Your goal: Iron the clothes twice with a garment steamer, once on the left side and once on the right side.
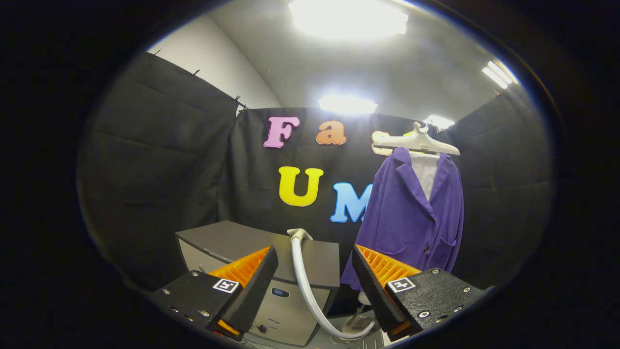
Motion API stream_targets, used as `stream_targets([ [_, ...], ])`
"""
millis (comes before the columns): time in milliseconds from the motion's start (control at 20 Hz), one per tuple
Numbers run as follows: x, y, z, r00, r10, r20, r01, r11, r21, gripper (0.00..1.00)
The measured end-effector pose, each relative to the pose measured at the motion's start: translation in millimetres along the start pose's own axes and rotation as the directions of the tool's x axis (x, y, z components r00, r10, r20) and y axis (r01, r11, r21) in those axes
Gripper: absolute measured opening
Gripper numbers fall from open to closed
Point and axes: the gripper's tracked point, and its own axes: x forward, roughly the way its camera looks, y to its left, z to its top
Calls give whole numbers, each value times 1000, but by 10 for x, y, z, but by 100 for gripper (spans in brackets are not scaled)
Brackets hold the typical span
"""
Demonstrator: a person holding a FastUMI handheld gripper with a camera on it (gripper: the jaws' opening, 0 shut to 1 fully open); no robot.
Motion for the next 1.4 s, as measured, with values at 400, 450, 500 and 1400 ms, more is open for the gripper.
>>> stream_targets([
  [400,384,-126,210,996,41,-78,-37,998,43,95],
  [450,461,-116,252,995,48,-93,-41,997,69,95],
  [500,548,-118,266,993,49,-108,-39,995,92,95],
  [1400,2960,198,-235,882,-6,-471,89,984,154,95],
])
